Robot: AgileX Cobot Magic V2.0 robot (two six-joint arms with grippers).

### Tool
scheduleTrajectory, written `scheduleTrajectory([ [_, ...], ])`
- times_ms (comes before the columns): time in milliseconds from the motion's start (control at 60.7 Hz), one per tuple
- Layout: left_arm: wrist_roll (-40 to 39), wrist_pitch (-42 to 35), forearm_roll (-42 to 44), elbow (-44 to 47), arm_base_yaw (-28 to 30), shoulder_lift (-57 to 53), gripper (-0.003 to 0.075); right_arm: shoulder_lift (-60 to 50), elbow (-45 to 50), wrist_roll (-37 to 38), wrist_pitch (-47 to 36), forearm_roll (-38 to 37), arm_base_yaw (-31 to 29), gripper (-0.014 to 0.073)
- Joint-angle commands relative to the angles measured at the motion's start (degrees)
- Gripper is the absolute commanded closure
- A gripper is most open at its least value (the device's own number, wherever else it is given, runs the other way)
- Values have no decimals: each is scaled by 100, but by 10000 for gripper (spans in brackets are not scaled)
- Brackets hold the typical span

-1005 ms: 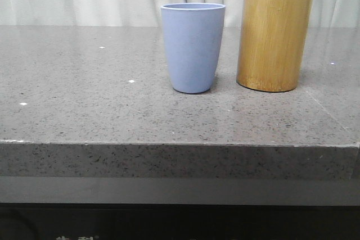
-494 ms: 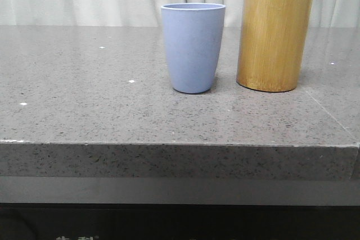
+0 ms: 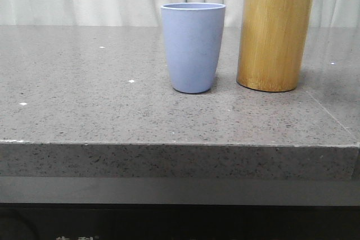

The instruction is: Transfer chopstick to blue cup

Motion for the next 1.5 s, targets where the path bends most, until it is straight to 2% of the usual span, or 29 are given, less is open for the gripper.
scheduleTrajectory([
  [0,-54,-471,-47,-130,13,-1,739,400,-628,-23,-493,-61,105,-17],
  [165,-54,-471,-47,-130,13,-1,739,1205,-1286,-23,-469,-61,141,-15],
  [231,-54,-471,-47,-130,13,-1,739,1371,-1437,-23,-402,-62,141,22],
  [527,-54,-471,-47,-130,13,-1,739,1417,-1469,-23,-399,-62,141,507],
  [675,-54,-471,-47,-130,13,-1,739,1392,-1483,-23,-399,-123,141,671],
  [906,-54,-471,-47,-130,13,-1,739,941,-1495,-23,-511,-493,141,696],
  [1136,-54,-471,-47,-130,13,-1,739,120,-1495,-23,-1535,-649,141,696],
  [1334,-54,-471,-47,-130,13,-1,739,-77,-1495,-13,-1900,-40,406,696],
  [1482,-54,-471,-47,-130,13,-1,739,72,-1495,-13,-2042,32,800,696],
])
